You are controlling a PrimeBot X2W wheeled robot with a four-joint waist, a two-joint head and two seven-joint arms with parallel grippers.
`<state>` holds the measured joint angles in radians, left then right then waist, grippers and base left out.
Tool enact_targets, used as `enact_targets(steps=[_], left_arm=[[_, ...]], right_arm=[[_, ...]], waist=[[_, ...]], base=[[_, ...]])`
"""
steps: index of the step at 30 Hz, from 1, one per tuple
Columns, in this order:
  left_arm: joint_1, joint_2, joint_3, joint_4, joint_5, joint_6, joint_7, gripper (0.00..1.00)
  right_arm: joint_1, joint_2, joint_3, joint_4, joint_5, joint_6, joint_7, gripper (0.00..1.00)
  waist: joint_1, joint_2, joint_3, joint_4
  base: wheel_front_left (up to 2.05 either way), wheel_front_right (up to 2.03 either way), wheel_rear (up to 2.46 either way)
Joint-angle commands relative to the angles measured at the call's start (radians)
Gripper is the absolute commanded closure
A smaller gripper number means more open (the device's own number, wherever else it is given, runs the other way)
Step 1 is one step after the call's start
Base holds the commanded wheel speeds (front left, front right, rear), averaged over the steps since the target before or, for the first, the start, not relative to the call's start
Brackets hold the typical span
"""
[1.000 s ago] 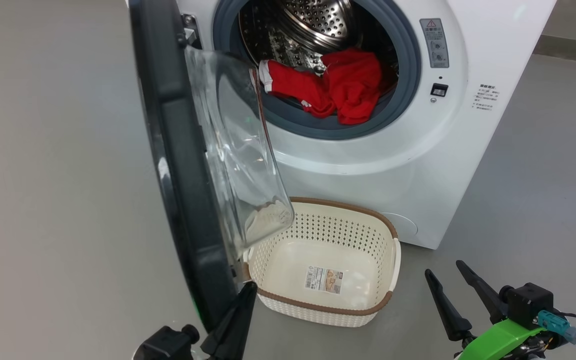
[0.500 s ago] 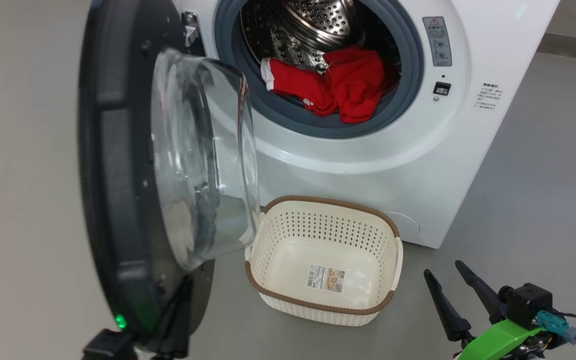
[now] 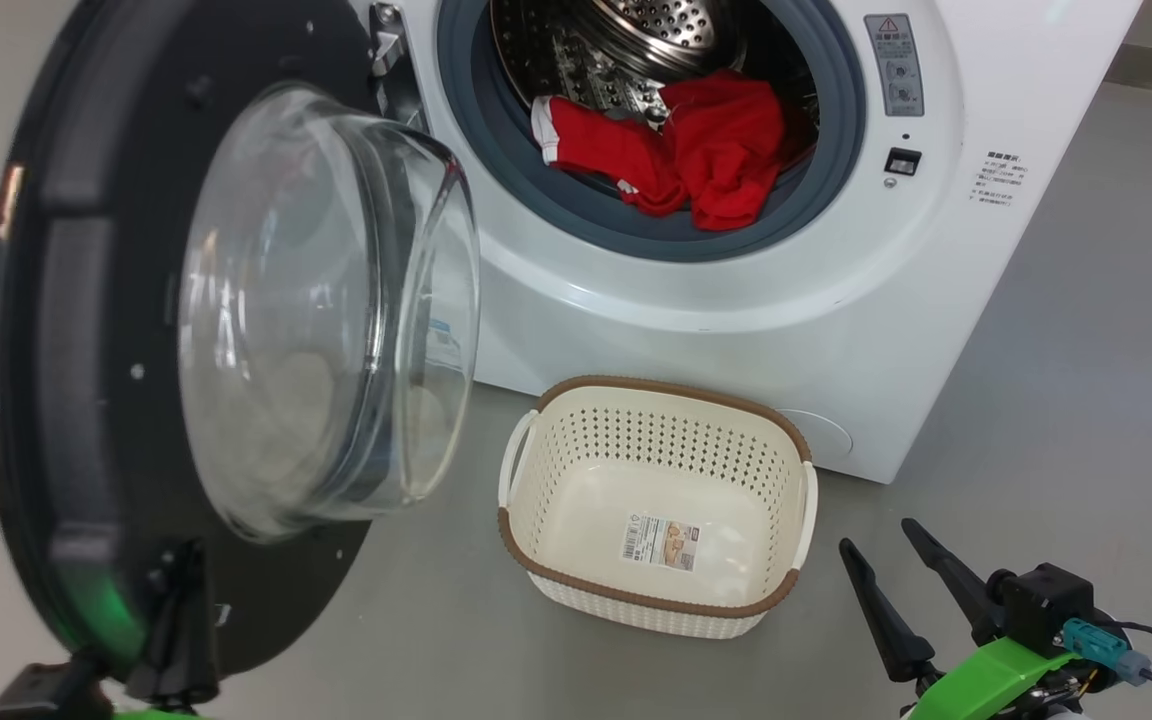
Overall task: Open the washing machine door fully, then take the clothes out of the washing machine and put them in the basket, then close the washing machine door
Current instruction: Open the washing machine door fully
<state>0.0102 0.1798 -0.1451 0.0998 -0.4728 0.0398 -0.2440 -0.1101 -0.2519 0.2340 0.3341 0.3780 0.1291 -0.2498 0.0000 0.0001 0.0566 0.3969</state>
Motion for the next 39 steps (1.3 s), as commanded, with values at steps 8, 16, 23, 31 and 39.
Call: enact_targets(steps=[8, 16, 23, 31, 39], left_arm=[[-0.102, 0.076, 0.132, 0.050, -0.033, 0.014, -0.015, 1.00], [-0.165, 0.118, 0.225, 0.137, -0.047, 0.018, -0.017, 1.00], [-0.211, 0.141, 0.300, 0.202, -0.027, 0.006, -0.018, 1.00], [-0.279, 0.171, 0.392, 0.294, 0.011, -0.024, -0.018, 1.00], [-0.372, 0.196, 0.452, 0.415, 0.065, -0.064, -0.018, 1.00]], right_arm=[[-0.047, -0.015, 0.029, -0.022, -0.006, 0.002, -0.012, 0.00], [-0.065, -0.026, 0.035, -0.023, -0.010, 0.002, -0.012, 0.00], [-0.077, -0.034, 0.035, -0.024, -0.013, 0.002, -0.012, 0.00], [-0.097, -0.045, 0.042, -0.028, -0.017, 0.002, -0.012, 0.00], [-0.119, -0.055, 0.050, -0.030, -0.021, 0.002, -0.012, 0.00]], waist=[[0.0000, -0.0001, 0.021, -0.013], [0.0000, -0.0001, 0.049, -0.028], [0.0000, -0.0001, 0.071, -0.037], [0.0000, -0.0001, 0.106, -0.044], [0.0000, -0.0001, 0.143, -0.054]], base=[[0.00, 0.00, 0.00], [0.00, 0.00, 0.00], [0.00, 0.00, 0.00], [0.00, 0.00, 0.00], [0.00, 0.00, 0.00]])
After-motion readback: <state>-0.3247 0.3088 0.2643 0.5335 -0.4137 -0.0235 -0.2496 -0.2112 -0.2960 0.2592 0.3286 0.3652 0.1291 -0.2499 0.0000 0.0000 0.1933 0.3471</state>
